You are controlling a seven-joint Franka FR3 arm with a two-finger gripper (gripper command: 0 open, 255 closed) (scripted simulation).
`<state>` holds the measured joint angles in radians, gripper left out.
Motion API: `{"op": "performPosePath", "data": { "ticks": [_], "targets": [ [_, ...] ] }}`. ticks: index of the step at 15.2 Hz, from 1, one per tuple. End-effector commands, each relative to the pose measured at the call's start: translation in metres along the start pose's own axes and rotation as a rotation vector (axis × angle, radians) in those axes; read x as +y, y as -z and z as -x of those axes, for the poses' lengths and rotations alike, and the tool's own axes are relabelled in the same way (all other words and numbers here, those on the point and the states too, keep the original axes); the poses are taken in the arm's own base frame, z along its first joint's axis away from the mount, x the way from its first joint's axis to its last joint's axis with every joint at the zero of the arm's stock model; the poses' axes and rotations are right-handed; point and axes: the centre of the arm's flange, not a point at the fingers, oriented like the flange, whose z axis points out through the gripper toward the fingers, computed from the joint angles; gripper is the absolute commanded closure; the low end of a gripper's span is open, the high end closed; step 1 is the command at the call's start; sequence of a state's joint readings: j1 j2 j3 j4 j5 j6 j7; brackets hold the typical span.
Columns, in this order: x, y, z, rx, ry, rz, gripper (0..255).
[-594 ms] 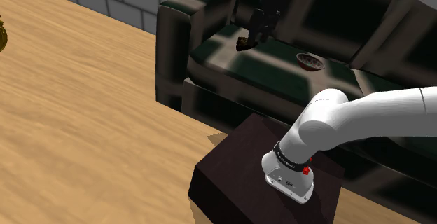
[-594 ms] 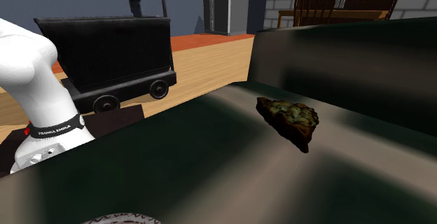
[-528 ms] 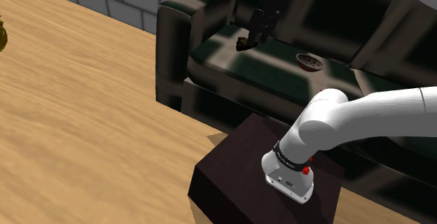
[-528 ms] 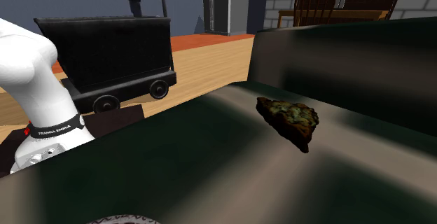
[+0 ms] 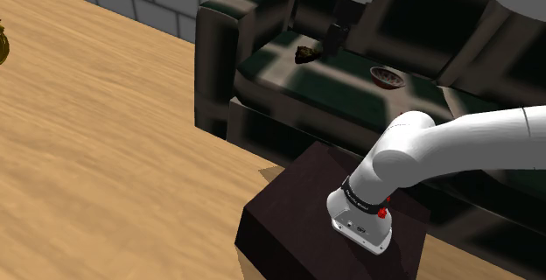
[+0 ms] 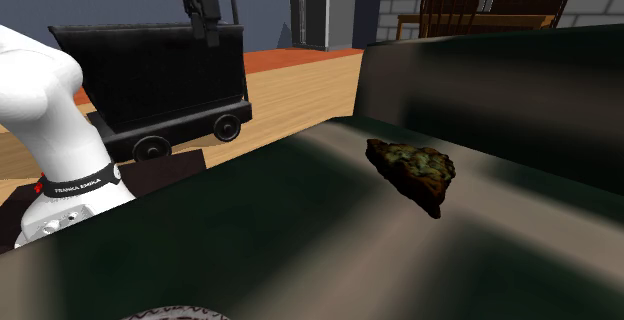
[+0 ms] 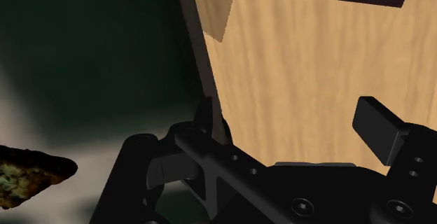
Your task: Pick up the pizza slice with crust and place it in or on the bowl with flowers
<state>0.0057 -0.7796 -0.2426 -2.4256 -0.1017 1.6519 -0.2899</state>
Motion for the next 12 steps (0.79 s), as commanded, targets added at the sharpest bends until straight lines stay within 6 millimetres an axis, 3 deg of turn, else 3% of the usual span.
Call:
{"op": "performPosePath", "data": {
  "ticks": [1, 12],
  "targets": [
    [0.022, -0.007, 0.001, 0.004, 0.043, 0.007, 0],
    [0.156, -0.046, -0.017, 0.023, 0.256, 0.037, 0]
  ]
}}
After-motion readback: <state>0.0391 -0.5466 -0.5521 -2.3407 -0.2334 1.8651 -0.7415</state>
